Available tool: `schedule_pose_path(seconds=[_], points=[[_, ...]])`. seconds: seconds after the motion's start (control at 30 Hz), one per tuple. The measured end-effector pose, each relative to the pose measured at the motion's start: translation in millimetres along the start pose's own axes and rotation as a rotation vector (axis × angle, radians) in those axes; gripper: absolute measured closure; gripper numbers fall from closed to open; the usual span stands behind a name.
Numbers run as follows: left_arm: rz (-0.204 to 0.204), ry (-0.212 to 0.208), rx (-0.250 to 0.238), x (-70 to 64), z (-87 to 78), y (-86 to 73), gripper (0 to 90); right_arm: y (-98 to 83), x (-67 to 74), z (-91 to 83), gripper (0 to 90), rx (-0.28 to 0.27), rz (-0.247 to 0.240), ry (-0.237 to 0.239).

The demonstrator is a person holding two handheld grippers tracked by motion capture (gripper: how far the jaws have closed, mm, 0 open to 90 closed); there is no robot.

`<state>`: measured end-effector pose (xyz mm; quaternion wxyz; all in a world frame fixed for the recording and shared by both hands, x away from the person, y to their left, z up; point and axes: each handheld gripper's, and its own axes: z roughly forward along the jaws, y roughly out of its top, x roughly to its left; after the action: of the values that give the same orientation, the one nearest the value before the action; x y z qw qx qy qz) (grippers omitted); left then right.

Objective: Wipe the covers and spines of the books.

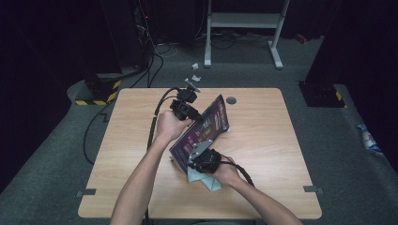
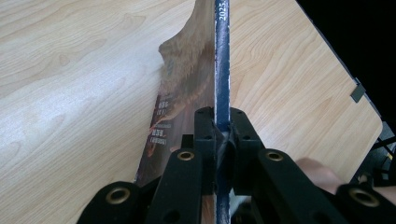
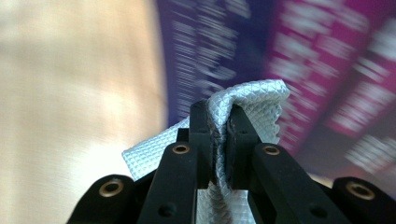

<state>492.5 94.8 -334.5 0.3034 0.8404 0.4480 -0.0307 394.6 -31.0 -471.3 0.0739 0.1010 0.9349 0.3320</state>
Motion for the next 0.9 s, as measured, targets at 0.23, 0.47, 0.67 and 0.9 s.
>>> schedule_pose_path(seconds=[0.23,0.47,0.67,0.9], points=[[-0.001,0.000,-0.001,-1.2,-0.9,-1.0,83.8,-13.3,-26.5,-7.5,83.3,0.042,0.078,-0.095],[-0.001,-0.018,0.006,-0.8,8.4,3.6,83.8,-23.9,-40.0,-16.5,83.3,0.054,0.137,-0.141],[-0.004,-0.020,0.001,-1.9,5.3,8.3,83.8,-3.2,-10.5,-13.4,83.3,-0.008,0.017,-0.039],[0.008,-0.034,-0.014,-12.9,-1.8,14.5,83.8,-13.5,-34.7,-35.3,83.3,-0.018,0.104,-0.127]])
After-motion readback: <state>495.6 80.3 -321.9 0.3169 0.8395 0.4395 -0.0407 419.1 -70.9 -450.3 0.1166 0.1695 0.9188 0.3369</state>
